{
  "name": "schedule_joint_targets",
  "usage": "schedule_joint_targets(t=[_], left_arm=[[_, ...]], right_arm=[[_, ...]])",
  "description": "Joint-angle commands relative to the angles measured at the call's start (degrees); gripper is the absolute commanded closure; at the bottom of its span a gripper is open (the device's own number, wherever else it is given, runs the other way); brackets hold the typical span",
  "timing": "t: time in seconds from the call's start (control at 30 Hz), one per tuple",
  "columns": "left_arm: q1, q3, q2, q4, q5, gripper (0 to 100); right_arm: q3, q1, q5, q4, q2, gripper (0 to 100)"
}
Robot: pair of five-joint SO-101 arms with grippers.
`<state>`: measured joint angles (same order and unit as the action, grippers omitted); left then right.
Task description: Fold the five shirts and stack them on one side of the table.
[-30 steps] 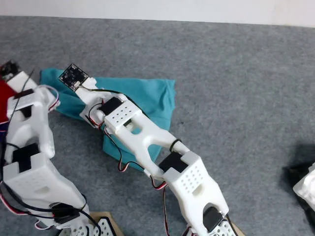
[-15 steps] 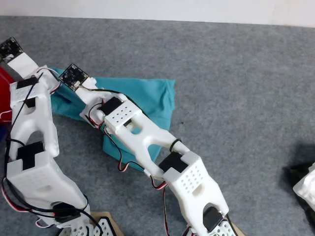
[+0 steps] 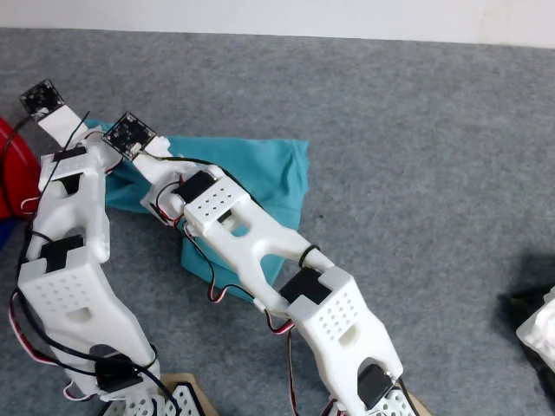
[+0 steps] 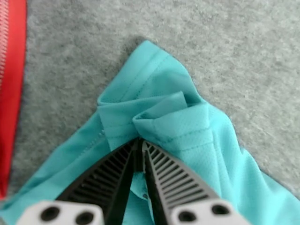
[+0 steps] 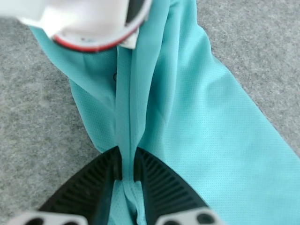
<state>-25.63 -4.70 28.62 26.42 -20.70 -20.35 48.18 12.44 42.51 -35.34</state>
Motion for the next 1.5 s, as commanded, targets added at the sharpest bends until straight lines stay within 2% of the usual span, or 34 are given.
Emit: schedule_joint_targets(t=[0.0,0.17,0.37,0.57,0.83,1.13,1.37,1.47], left_arm=[[-5.32,1.54,-3.56,-0.88,-0.53,99],[-9.8,-2.24,-9.98,3.08,-0.53,99],[-9.63,-13.58,-18.86,4.57,-0.26,99],[-9.27,-18.15,-17.19,-5.01,-0.35,99],[-8.84,-18.51,-15.6,-5.01,-0.35,77],[-9.1,-21.41,-15.52,-5.01,-0.18,87],[-9.1,-25.8,-17.45,-4.92,0.0,87],[-9.1,-27.21,-19.21,-4.92,3.69,87]], right_arm=[[-0.48,0.4,-0.35,-0.22,0.92,99.2],[-0.4,0.4,-0.35,-2.07,0.92,99.2],[-0.31,0.4,-0.35,-2.07,0.92,99.2],[-0.31,0.4,-0.35,-2.07,0.92,99.2],[-0.31,0.4,-0.44,-2.07,0.92,99.2],[-0.31,0.48,-0.44,-2.07,0.92,99.2],[-0.31,0.92,-0.44,-2.07,0.92,99.2],[-0.31,0.92,-0.44,-2.07,0.92,99.2]])
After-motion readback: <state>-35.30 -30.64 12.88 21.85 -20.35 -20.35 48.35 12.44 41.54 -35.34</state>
